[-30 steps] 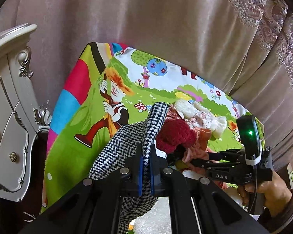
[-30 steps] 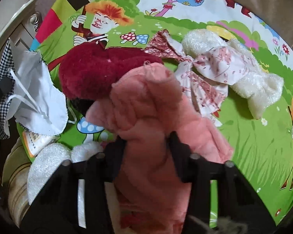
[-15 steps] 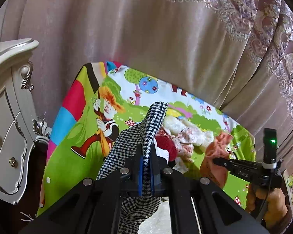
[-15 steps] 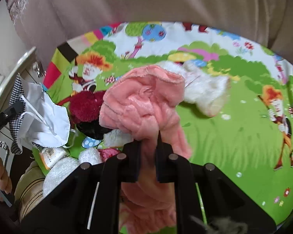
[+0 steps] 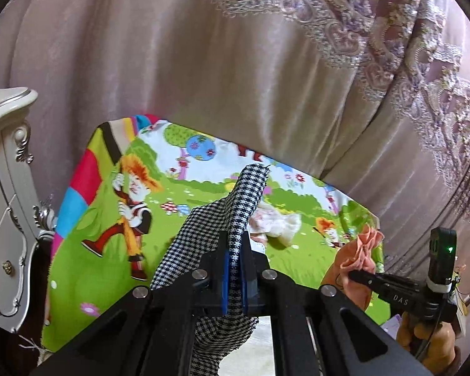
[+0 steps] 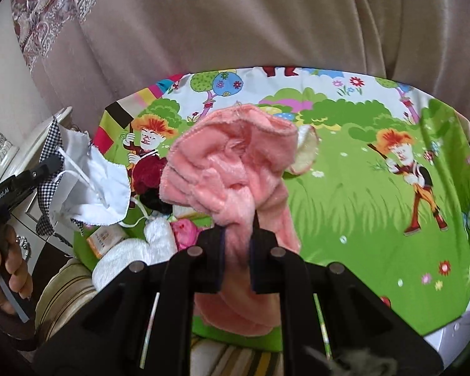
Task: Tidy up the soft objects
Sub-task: 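Carry both cloths over the box and open both tools to drop them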
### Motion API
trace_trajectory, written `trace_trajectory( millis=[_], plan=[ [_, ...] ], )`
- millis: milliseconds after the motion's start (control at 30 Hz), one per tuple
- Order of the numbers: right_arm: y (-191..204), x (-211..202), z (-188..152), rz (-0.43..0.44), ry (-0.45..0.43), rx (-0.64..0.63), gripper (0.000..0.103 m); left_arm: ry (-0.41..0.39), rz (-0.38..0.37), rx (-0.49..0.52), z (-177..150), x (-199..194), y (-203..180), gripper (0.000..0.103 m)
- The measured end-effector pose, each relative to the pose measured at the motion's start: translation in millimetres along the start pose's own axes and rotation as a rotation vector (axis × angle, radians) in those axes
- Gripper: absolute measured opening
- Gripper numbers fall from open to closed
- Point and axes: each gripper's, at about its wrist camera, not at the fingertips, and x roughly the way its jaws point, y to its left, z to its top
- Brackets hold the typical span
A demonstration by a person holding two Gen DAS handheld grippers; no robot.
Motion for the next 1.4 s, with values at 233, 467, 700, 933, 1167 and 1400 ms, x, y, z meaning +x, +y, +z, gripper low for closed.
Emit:
trace_trajectory(
  millis=[233, 467, 700, 933, 1167, 1400],
  plan=[
    [-23.2, -39.6, -24.5, -0.021, -0.027, 0.043, 0.015, 0.021, -0.09, 0.057, -11.9, -3.3, -46.4, 0.006],
    [-58.6, -80.6, -53.7, -0.076, -0.039, 0.099, 0.015, 0.076, -0.208, 0.119, -32.5, -1.9, -101.6, 0.006],
    [-98.6, -115.7, -84.7, -0.14, -0.041, 0.17, 0.015, 0.151, -0.318, 0.172, -57.6, 3.0, -152.3, 0.006],
    [-126.0, -146.0, -114.8, -0.186, -0.053, 0.226, 0.015, 0.264, -0.435, 0.194, -88.1, 17.0, -201.2, 0.006],
    [-155.0, -172.8, -143.7, -0.243, -0.055, 0.286, 0.015, 0.366, -0.515, 0.242, -124.9, 29.0, -249.2, 0.006],
    [-176.7, -190.6, -166.7, -0.294, -0.051, 0.336, 0.015, 0.443, -0.565, 0.303, -153.7, 35.5, -286.2, 0.006]
  ],
)
